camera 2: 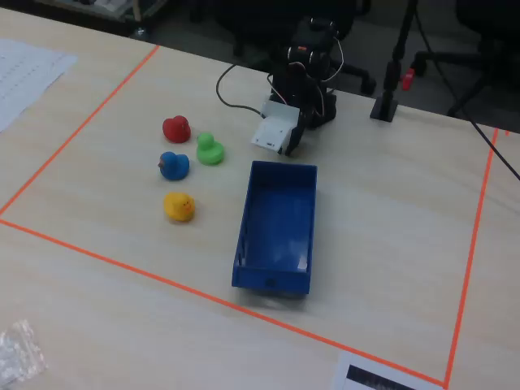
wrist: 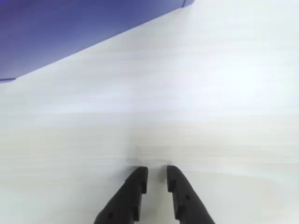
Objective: Grasp blue duck and put it into box.
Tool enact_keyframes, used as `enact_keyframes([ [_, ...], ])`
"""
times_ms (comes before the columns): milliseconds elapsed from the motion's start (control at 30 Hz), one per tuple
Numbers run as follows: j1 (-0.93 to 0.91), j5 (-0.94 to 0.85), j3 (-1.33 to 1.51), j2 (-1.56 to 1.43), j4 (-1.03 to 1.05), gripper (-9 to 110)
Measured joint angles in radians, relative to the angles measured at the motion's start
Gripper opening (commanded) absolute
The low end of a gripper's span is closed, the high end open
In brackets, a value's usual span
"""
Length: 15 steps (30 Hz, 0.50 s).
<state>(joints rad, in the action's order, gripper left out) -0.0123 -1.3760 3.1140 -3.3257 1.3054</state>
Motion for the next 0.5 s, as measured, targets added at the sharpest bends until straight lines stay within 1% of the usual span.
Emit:
enact_keyframes([
  [500, 0.0, 0.015, 0.0, 0.0, 0.0, 0],
])
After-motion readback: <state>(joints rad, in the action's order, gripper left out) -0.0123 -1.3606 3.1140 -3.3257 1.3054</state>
